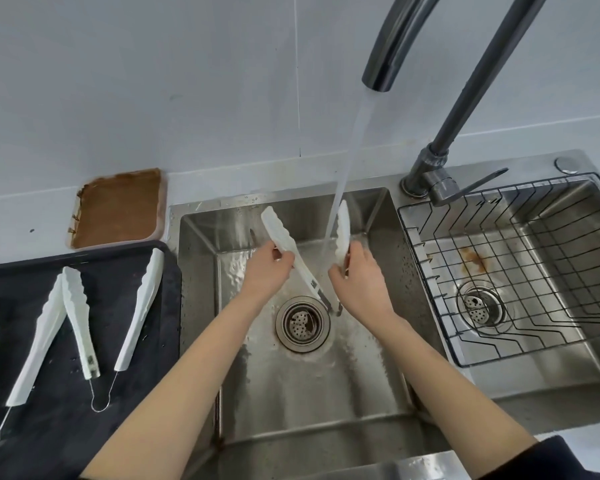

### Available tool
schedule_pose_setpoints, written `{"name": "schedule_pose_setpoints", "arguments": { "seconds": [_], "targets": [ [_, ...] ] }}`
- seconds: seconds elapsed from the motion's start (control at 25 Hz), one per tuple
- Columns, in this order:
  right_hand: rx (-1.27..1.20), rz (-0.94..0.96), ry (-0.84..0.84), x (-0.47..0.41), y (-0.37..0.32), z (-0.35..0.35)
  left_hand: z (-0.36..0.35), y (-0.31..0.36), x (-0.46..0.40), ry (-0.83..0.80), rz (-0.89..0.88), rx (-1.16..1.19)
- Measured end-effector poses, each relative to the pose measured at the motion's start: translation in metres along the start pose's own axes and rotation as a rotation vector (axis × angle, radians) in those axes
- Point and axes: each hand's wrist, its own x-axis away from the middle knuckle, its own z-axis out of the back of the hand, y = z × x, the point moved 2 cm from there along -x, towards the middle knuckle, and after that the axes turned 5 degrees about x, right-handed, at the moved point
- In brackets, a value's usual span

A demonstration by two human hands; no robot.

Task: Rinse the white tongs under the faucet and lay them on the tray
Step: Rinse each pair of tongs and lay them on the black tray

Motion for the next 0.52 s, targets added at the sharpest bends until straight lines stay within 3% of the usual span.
{"name": "schedule_pose_setpoints", "arguments": {
  "seconds": [0.28, 0.52],
  "targets": [
    [-0.021, -0.002, -0.107, -0.011, -0.015, 0.006, 0.013, 0.003, -0.006, 0.032, 0.073, 0.106],
    [-0.09, -0.016, -0.096, -0.018, -0.018, 0.01, 0.009, 0.01, -0.007, 0.061, 0.002, 0.066]
  ]
}}
